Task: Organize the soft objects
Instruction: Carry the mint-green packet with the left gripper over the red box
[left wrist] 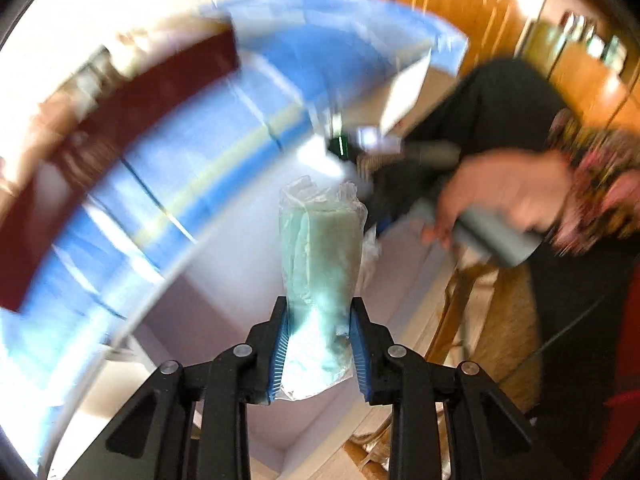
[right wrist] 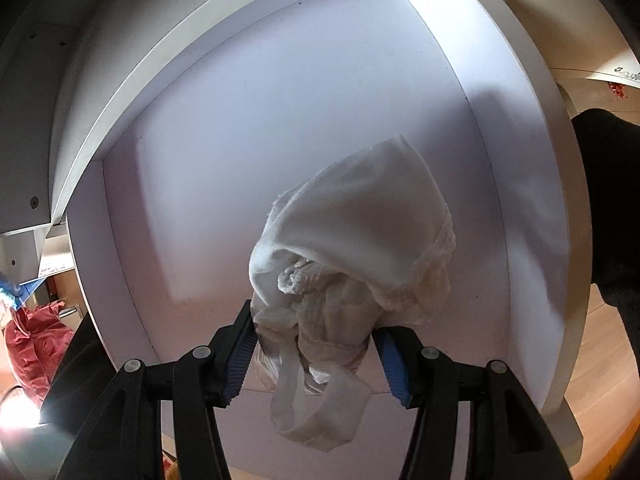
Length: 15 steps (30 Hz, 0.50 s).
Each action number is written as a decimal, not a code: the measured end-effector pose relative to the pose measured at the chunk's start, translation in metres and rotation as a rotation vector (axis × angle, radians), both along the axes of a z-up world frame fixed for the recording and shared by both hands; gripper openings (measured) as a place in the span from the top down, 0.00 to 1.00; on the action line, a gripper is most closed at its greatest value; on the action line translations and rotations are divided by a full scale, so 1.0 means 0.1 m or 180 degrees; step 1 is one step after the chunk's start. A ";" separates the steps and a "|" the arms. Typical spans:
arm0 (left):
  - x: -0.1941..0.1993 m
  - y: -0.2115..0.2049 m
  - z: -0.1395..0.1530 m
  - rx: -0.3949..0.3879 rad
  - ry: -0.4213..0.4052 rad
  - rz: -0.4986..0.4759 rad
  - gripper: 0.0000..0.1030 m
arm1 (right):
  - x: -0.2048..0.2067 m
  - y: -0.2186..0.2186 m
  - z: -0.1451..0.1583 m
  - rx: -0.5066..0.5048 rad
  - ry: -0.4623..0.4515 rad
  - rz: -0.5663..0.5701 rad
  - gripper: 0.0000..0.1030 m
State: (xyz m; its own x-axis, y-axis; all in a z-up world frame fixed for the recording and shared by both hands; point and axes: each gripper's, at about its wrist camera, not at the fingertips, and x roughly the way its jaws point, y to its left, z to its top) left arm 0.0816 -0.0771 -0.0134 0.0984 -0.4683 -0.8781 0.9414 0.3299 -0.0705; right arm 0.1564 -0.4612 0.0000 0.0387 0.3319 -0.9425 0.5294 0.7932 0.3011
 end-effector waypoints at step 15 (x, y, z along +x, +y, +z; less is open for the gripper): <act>2.05 0.31 1.37 -0.0041 -0.1047 0.1447 0.72 | -0.01 -0.04 0.03 0.0093 -0.0064 0.0023 0.45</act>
